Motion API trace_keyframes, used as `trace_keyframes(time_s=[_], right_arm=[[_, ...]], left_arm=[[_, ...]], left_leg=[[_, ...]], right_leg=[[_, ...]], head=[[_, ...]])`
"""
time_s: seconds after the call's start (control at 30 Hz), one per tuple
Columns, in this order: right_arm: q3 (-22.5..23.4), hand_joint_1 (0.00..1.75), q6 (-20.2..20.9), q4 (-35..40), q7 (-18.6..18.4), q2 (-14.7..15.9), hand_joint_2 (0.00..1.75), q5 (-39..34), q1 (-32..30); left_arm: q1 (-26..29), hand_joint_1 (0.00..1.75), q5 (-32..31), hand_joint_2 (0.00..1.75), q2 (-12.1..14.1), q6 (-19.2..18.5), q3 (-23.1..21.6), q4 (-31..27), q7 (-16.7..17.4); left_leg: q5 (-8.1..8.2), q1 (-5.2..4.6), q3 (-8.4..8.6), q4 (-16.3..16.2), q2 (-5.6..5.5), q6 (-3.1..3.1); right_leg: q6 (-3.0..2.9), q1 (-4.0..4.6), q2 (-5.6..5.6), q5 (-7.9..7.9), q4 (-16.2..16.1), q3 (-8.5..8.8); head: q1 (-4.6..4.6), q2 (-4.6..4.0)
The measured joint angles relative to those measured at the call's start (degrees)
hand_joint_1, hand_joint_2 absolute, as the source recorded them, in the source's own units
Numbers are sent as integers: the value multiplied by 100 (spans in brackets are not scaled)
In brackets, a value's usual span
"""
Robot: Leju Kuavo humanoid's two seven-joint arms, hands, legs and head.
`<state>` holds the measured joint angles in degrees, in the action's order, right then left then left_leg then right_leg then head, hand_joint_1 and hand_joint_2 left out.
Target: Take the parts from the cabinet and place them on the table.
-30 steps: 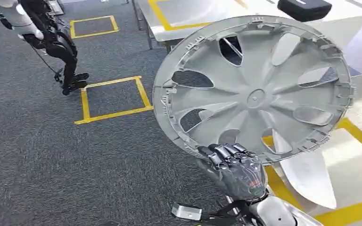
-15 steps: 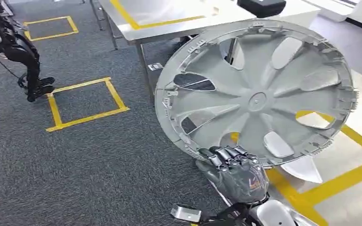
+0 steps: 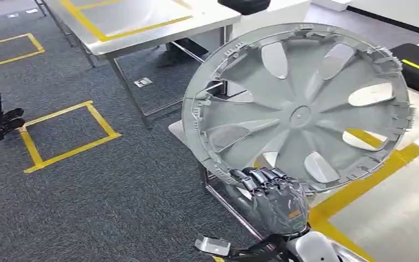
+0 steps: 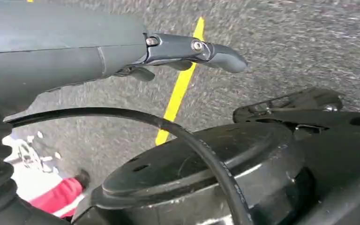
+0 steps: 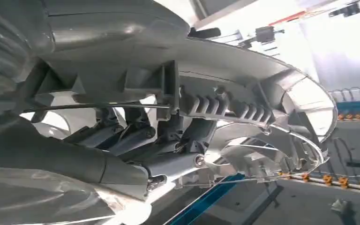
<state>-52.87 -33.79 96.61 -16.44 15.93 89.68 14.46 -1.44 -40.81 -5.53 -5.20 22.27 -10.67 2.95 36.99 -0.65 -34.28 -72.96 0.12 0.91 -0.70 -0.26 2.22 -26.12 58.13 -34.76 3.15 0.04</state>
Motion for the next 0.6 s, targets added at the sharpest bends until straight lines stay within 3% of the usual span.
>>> trace_keyframes(time_s=[0.07, 0.1, 0.13, 0.17, 0.23, 0.27, 0.3, 0.33, 0.37, 0.43, 0.47, 0.5, 0.57, 0.6], right_arm=[[-15, 175, 0, 0, -2, 0, 175, 0, 3], [-17, 175, 0, 2, -2, 0, 175, 0, 5], [-22, 175, 2, 4, -2, 0, 175, 2, 25], [-26, 175, 4, 15, -2, 0, 175, 2, 31], [-35, 175, 7, 31, -17, 4, 175, 0, 11], [-55, 175, 7, 33, -20, 13, 175, -2, 16], [-61, 175, 7, 35, -26, 24, 175, -4, 4], [-68, 175, 9, 42, -35, 24, 175, -4, 28], [-68, 175, 11, 42, -35, 24, 175, -2, 42], [-92, 175, 20, 42, -39, 24, 175, 4, 40], [-114, 175, 26, 42, -50, 26, 175, 4, 36], [-118, 175, 31, 42, -55, 28, 175, 2, 29], [-122, 175, 37, 42, -83, 28, 175, 0, 29], [-122, 175, 37, 44, -87, 28, 175, 0, 36]], left_arm=[[12, 0, -7, 175, 0, 17, -4, 0, 9], [29, 0, -7, 175, -4, 20, -7, 4, 11], [29, 0, -7, 175, -33, 20, -9, 28, 11], [25, 0, -4, 175, -37, 20, -9, 28, 11], [18, 0, -9, 175, -33, 20, -13, 28, 11], [18, 0, -11, 175, -48, 20, -20, 28, 5], [17, 0, -13, 175, -46, 20, -31, 28, -7], [28, 0, -18, 175, -44, 20, -44, 28, -26], [49, 0, -17, 175, -37, 20, -46, 28, -44], [66, 0, -15, 175, -31, 17, -48, 28, -79], [67, 0, -18, 175, -24, 17, -48, 28, -81], [67, 0, -20, 175, -22, 15, -50, 28, -83], [71, 0, -20, 175, -22, 15, -50, 28, -94], [79, 0, -22, 175, -24, 15, -52, 28, -96]], left_leg=[[-572, 37, 407, 920, -97, 6], [-679, 78, 553, 1267, -333, 26], [-655, 77, 551, 1360, -485, 16], [-547, 86, 588, 1496, -453, -33], [-565, 54, 549, 1463, -383, -112], [-608, 82, 555, 1519, -316, -178], [-636, 92, 570, 1540, -225, -224], [-646, 89, 562, 1542, -183, -255], [-647, 77, 554, 1541, -104, -270], [-644, 54, 551, 1537, 50, -279], [-641, 46, 555, 1537, 129, -280], [-635, 39, 560, 1537, 193, -287], [-607, 27, 584, 1537, 301, -283], [-582, 17, 608, 1537, 354, -265]], right_leg=[[20, -13, 154, 9, 33, 6], [47, -15, 211, 12, 43, -29], [93, 12, 290, 40, 96, -73], [134, 0, 346, 76, 105, -156], [223, -28, 440, 147, 60, -209], [258, -16, 508, 168, 58, -224], [265, -8, 259, 72, 139, -311], [281, 5, 38, -95, 396, -432], [303, 5, -93, -287, 812, -617], [322, -1, -187, -599, 1693, -1021], [323, -2, -200, -583, 1827, -1084], [310, -1, -210, -456, 1683, -1003], [262, 8, -302, -32, 802, -518], [226, 31, -483, 90, 244, -218]], head=[[0, 0], [-2, 0], [4, 0], [4, 0], [0, 0], [-2, 0], [-2, 0], [-70, 0], [-72, 0], [-70, 0], [-66, 0], [-68, 0], [-68, 0], [-68, 0]])
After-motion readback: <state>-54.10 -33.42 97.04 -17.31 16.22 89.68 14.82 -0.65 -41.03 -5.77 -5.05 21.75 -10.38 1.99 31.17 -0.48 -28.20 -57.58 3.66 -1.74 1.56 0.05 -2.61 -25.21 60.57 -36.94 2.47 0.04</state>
